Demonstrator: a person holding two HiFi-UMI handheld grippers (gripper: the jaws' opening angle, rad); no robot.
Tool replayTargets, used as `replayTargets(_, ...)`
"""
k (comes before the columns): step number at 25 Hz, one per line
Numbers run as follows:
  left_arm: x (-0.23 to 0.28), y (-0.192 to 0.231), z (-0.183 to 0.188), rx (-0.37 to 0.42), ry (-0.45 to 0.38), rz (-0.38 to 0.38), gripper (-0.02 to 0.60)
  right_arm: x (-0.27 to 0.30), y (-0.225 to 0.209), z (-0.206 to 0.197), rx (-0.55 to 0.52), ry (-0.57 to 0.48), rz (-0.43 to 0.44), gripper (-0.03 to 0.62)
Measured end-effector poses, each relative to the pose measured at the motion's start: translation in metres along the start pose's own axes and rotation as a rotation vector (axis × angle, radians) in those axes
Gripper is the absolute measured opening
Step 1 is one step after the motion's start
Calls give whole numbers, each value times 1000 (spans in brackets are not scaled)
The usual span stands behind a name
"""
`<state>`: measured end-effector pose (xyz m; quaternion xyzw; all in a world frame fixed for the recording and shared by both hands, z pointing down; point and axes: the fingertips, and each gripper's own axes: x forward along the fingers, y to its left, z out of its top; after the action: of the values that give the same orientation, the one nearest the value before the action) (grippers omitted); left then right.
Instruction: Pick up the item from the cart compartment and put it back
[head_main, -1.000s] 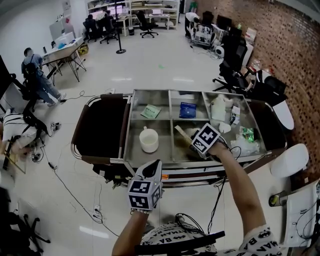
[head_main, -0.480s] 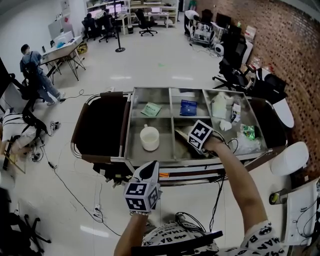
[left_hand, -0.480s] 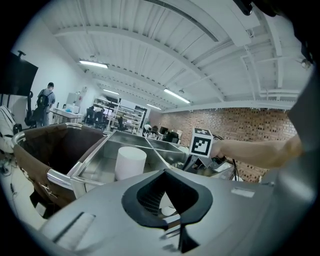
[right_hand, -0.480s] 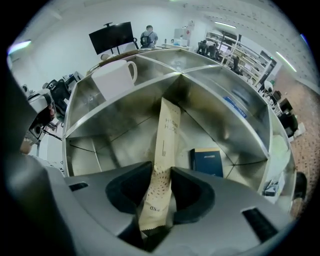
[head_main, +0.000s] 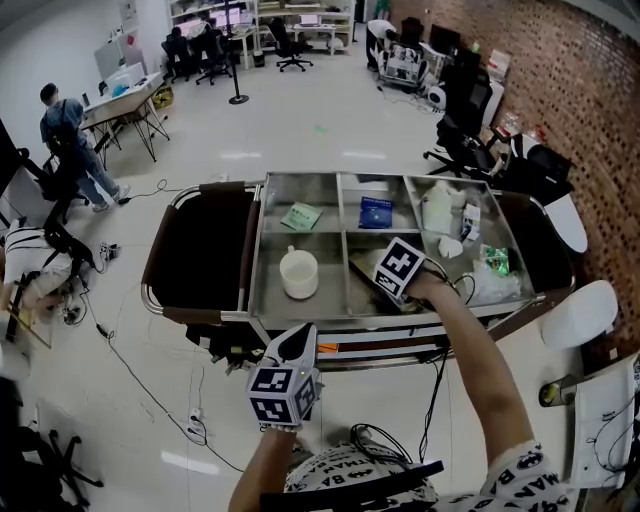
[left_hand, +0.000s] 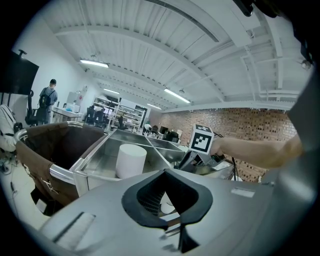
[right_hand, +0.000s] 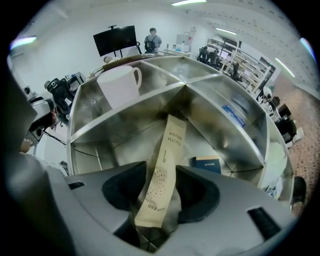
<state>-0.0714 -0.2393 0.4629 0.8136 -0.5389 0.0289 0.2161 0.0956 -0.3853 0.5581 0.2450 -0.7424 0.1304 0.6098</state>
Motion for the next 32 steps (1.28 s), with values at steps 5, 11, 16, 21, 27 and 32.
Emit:
replayTargets(5, -3, 1, 0, 1, -6, 3, -3, -41, -6, 21, 42, -186, -8, 201)
replayTargets(11, -7, 2, 3, 3, -22, 12, -2, -155, 6, 44, 138, -689, 15, 198)
replayTargets(16, -8, 0, 8, 17, -46, 11, -3, -246, 19, 24, 294, -1113, 5, -5)
replayTargets(21, -13, -12, 3, 42, -60, 7, -2, -261, 31, -20, 326, -1203, -144, -3)
replayTargets(27, -21, -25, -23, 74, -44, 0, -2, -237, 78, -66, 383, -1258, -201, -2)
replayTargets(32, -37, -32, -40, 83, -46, 11, -3, -192, 122, -88, 444, -1215, -141, -2)
